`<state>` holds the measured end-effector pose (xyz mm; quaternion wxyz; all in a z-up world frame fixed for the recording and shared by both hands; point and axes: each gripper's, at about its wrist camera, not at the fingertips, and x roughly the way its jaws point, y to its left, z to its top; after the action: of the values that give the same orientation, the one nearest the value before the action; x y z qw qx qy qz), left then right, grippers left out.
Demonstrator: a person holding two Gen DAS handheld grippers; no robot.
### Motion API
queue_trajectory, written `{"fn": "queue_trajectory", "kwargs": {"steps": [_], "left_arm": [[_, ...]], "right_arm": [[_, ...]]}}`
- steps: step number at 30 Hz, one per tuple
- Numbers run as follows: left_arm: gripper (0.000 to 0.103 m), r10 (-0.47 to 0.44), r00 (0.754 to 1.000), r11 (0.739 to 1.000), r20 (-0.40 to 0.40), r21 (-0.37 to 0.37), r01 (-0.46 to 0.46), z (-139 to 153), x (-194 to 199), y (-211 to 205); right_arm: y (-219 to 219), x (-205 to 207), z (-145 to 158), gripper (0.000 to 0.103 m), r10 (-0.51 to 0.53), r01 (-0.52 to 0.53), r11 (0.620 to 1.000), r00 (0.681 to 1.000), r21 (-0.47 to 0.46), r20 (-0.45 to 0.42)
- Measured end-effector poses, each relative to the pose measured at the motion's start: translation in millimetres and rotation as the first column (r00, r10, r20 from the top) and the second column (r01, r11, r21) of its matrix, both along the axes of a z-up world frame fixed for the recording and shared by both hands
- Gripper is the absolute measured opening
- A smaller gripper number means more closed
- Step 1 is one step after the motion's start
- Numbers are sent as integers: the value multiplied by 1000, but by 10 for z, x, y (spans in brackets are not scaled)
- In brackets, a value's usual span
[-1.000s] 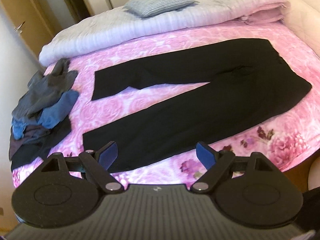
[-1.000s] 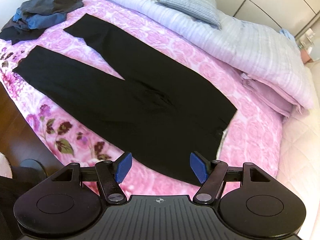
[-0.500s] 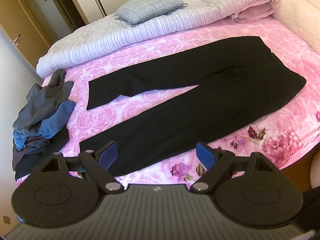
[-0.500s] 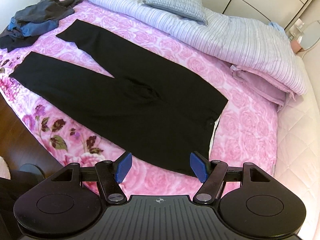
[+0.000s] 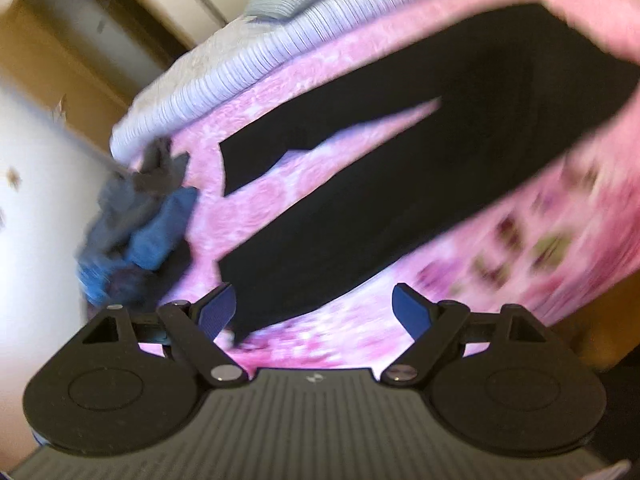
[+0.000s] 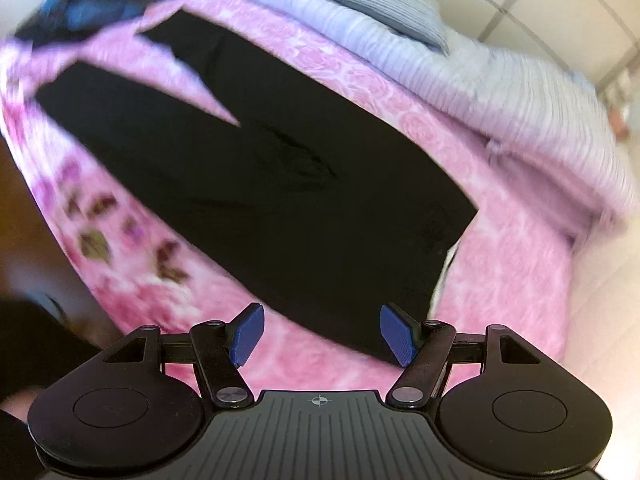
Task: Fold clothes
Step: 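Grasp the trouser leg hems with both grippers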
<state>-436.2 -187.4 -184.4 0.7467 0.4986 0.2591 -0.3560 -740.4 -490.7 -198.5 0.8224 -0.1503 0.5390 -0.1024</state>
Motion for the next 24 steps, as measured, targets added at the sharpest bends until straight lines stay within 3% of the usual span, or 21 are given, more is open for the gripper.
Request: {"fn": "queue_trajectory", "kwargs": {"steps": [6, 12, 16, 20, 21, 22, 24], "left_arm": [[75, -171, 976, 974, 135, 173, 147, -968, 369, 184], [71, -334, 928, 916, 165, 289, 278, -1924, 859, 209], [65, -463, 868, 854, 181, 352, 382, -2380, 1100, 235], [65, -587, 769, 791, 253, 382, 478, -2595, 1241, 339], [62, -604, 752, 781, 264, 386, 491, -2608, 1277, 372], [50, -599, 754, 784, 271, 392, 482, -2612, 1344, 393], [30, -555, 783, 808, 279, 402, 430, -2618, 1512, 413]], "right_arm": [[74, -108, -620, 68, 158, -158, 954, 987, -254, -20], [206, 12, -1231, 68, 195, -217, 919, 976, -330, -99], [359, 171, -1547, 68, 224, -255, 911, 966, -323, -133], [491, 365, -1840, 68, 243, -277, 908, 959, -313, -145], [519, 399, -1907, 68, 248, -283, 904, 957, -319, -148], [546, 428, -1971, 68, 253, -290, 899, 955, -329, -152], [574, 467, -2078, 67, 258, -294, 894, 955, -339, -149]]}}
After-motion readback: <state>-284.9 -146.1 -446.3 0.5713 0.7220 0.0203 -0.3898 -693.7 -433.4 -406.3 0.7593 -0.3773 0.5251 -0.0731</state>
